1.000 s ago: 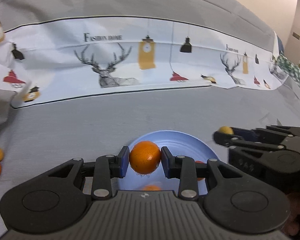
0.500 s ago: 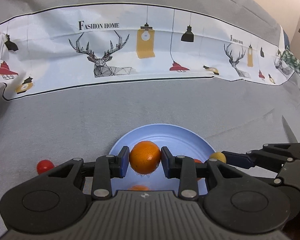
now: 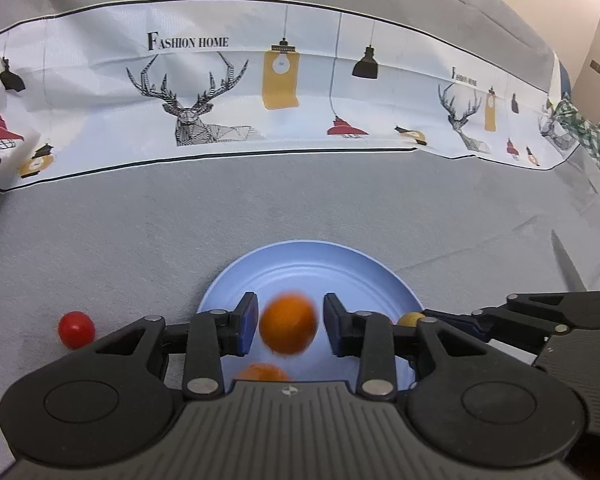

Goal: Organize fruits
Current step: 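Open the left tool over the plate while the right tool releases the yellow-green fruit there, then move both open tools back to the loose fruit beside the plate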

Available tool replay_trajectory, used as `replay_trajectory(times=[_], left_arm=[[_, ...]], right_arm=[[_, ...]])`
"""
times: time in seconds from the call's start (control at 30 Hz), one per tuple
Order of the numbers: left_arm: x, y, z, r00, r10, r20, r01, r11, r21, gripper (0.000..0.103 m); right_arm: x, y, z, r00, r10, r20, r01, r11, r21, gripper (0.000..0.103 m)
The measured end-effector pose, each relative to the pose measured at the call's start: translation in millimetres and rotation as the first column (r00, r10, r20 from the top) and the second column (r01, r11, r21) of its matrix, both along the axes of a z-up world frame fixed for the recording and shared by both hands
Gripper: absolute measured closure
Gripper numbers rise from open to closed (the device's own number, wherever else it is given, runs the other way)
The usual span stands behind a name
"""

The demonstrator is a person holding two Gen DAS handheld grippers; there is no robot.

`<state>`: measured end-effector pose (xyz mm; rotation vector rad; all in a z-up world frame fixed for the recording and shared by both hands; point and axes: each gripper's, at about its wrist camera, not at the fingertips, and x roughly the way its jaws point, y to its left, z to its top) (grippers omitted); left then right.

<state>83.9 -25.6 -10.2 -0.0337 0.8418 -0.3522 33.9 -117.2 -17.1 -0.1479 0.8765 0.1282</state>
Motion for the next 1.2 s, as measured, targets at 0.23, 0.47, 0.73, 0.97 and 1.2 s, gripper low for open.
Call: replay_trajectory(times=[0.23,0.47,0.73,0.97,1.2], left_arm=[[-0.7,2.0,3.8,1.000,0.008,0.014,-0.008,1.000,-0.006,0.059],[-2.5,7.2,9.4,0.999,0.017,0.031,-0.017,1.000,-0.007,0.059],[-0.3,21.3,16.5,0.998,0.040,0.054,-0.039,0.999,-0.008,0.063],[2.9,32.7,20.4,0.996,0.065,0.054,-0.064,0.998,-0.021,0.065],[3.2,38.3,23.4,0.995,0.076,0.059,-0.075,0.997,-0.026,0.065]], right_arm=[[-0.6,3.4,2.7,1.000,-0.003,0.014,0.003,1.000,-0.008,0.064],[-2.5,6.0,7.9,0.999,-0.011,0.036,0.012,1.000,-0.011,0.064],[-2.4,10.8,10.1,0.999,-0.017,0.048,0.018,1.000,-0.022,0.064],[-1.2,20.3,11.6,0.998,-0.011,0.059,0.013,1.000,-0.029,0.064],[-1.1,31.0,13.1,0.998,-0.009,0.067,0.011,1.000,-0.028,0.064]])
